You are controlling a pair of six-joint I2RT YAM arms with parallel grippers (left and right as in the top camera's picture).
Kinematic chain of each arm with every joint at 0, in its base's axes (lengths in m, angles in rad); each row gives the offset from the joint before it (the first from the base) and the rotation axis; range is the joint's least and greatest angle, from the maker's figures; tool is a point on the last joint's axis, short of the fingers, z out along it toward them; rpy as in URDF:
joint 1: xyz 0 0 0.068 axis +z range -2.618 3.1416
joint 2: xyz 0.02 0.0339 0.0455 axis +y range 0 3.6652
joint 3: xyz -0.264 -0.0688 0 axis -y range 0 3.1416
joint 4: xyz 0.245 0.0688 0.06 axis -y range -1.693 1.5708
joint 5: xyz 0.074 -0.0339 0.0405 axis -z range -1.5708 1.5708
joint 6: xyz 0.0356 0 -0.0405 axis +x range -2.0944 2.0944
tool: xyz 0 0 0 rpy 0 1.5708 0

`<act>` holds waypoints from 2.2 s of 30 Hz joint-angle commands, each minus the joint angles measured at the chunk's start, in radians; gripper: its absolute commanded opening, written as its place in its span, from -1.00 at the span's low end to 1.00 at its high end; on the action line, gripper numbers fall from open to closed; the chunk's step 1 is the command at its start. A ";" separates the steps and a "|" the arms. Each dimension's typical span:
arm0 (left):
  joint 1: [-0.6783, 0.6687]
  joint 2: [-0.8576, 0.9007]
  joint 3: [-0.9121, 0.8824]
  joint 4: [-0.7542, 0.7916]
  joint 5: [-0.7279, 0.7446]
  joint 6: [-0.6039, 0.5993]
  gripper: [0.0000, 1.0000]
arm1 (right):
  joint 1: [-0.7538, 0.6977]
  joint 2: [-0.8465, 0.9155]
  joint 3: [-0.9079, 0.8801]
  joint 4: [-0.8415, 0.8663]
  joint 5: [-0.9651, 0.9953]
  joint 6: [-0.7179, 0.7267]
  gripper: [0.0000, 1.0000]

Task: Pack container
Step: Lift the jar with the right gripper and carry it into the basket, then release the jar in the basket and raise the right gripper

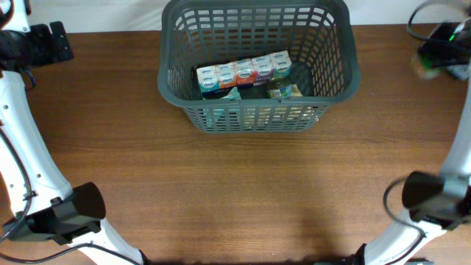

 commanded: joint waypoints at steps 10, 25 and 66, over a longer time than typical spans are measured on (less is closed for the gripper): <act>0.005 0.005 -0.004 -0.001 0.004 -0.010 0.98 | 0.459 -0.076 0.159 -0.006 -0.204 -0.459 -0.92; 0.005 0.005 -0.004 -0.001 0.004 -0.010 0.98 | 0.658 0.231 -0.183 0.140 -0.186 -0.478 -0.92; 0.005 0.005 -0.004 -0.001 0.004 -0.010 0.98 | 0.371 -0.240 0.363 -0.175 0.352 -0.284 0.82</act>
